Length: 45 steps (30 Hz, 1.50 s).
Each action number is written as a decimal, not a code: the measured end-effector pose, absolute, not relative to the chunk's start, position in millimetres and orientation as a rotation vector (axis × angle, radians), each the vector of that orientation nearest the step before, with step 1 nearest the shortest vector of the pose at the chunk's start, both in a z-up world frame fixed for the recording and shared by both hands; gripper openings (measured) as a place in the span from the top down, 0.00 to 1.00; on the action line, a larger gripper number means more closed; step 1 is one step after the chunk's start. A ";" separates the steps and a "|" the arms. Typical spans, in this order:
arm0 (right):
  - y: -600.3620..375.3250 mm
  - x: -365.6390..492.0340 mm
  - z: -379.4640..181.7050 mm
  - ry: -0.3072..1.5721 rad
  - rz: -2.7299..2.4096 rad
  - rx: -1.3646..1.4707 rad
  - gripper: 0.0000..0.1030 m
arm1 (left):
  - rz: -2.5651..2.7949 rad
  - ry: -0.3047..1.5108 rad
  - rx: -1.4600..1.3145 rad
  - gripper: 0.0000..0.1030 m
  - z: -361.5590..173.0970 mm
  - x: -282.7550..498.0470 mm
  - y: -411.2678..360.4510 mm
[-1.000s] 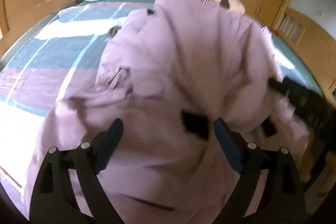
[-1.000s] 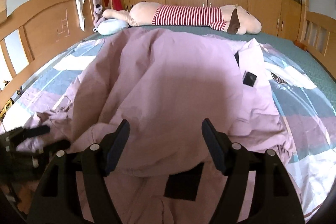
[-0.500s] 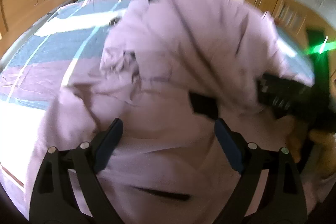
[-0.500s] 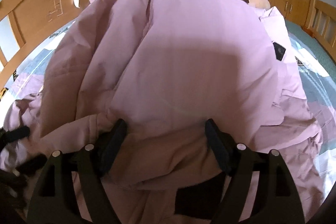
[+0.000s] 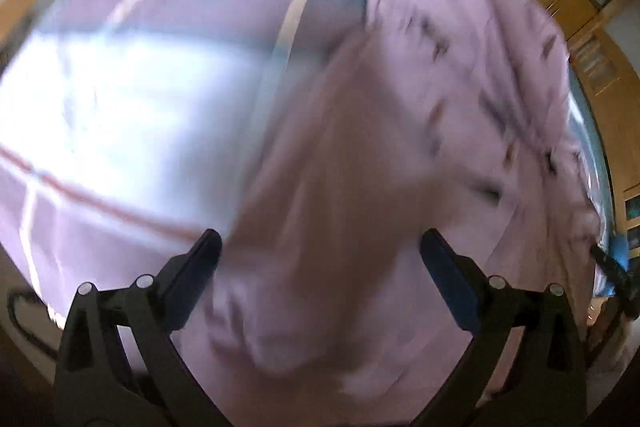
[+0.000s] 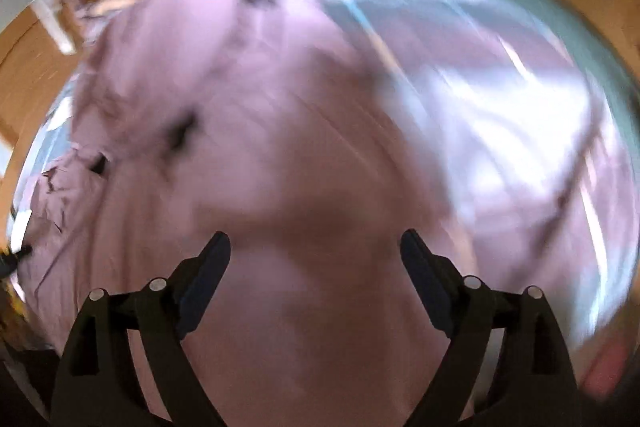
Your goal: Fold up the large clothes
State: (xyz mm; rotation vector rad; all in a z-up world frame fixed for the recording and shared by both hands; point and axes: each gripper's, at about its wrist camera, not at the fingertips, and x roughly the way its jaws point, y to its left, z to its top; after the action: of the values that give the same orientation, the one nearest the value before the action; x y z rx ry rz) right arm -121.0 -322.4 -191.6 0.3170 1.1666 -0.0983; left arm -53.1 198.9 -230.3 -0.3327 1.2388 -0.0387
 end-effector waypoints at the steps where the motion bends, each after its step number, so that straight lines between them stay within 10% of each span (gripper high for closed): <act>1: -331.7 -134.4 -196.0 1.199 -0.095 0.348 0.15 | -0.045 1.259 -0.341 0.02 -235.0 -59.4 197.0; 26: -302.8 -158.7 -210.6 1.423 0.167 0.435 0.07 | 0.053 1.209 -0.314 0.02 -238.1 -96.8 209.1; 29: -296.3 -160.2 -206.5 1.421 0.180 0.385 0.27 | 0.021 1.221 -0.336 0.08 -241.2 -96.7 208.4; 33: -283.6 -159.7 -191.4 1.389 0.276 0.339 0.75 | -0.117 1.210 -0.477 0.60 -240.5 -98.6 218.3; 37: -288.8 -155.4 -156.0 1.270 0.426 0.477 0.82 | -0.303 1.148 -0.666 0.77 -225.8 -101.5 225.9; 45: -322.5 -72.3 -63.2 0.812 0.649 0.821 0.85 | -0.726 0.841 -1.037 0.78 -160.4 -46.8 250.3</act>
State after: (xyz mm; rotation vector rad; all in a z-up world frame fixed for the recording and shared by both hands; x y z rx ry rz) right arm -72.3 -322.5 -63.2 0.8208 0.8116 0.6491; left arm -46.8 250.3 -160.4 -1.0372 0.8410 -0.7258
